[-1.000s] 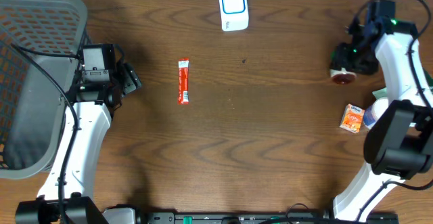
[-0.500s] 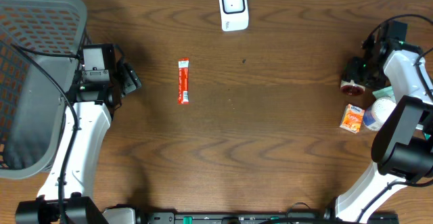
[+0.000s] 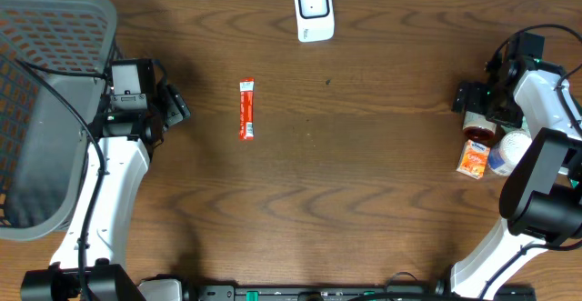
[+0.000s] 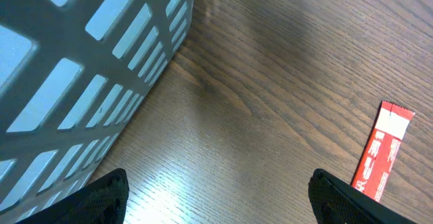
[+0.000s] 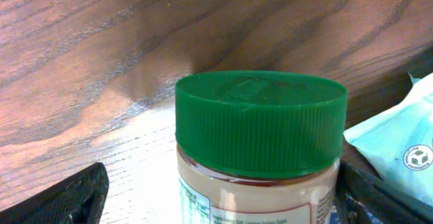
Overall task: Scan the item barcode
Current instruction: 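Move the jar right and set it down beside the tissue pack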
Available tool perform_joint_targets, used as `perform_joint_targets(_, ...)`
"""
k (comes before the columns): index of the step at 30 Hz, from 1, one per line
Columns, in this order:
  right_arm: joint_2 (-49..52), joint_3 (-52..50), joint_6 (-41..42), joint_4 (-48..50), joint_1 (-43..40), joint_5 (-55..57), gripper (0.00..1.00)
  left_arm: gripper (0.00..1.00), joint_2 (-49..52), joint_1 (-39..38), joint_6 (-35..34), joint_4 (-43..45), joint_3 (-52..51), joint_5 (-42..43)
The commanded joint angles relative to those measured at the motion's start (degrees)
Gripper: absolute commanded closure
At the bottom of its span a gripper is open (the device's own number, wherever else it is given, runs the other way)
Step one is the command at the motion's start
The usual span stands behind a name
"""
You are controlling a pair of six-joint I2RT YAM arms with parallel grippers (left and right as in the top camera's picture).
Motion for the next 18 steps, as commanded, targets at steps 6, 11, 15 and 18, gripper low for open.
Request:
perform_joint_targets(6, -1.3, 3.0, 0.2, -1.2, -1.1, 0.4, 0.01, 0.15, -0.3, 0.7, -0.1, 0.0, 0.6, -1.1)
perform_joint_targets(11, -2.6, 7.4, 0.1, -5.6, -1.4, 1.5, 0.01, 0.15, -0.3, 0.7, -0.1, 0.0, 0.6, -1.1)
perform_joint_targets(15, -4.1, 11.5, 0.0, -10.8, -1.6, 2.3, 0.01, 0.15, -0.3, 0.7, -0.1, 0.0, 0.6, -1.1)
perform_joint_targets(18, -5.3, 14.6, 0.1, -14.8, -1.6, 2.3, 0.01, 0.15, -0.3, 0.7, -0.1, 0.0, 0.6, -1.1)
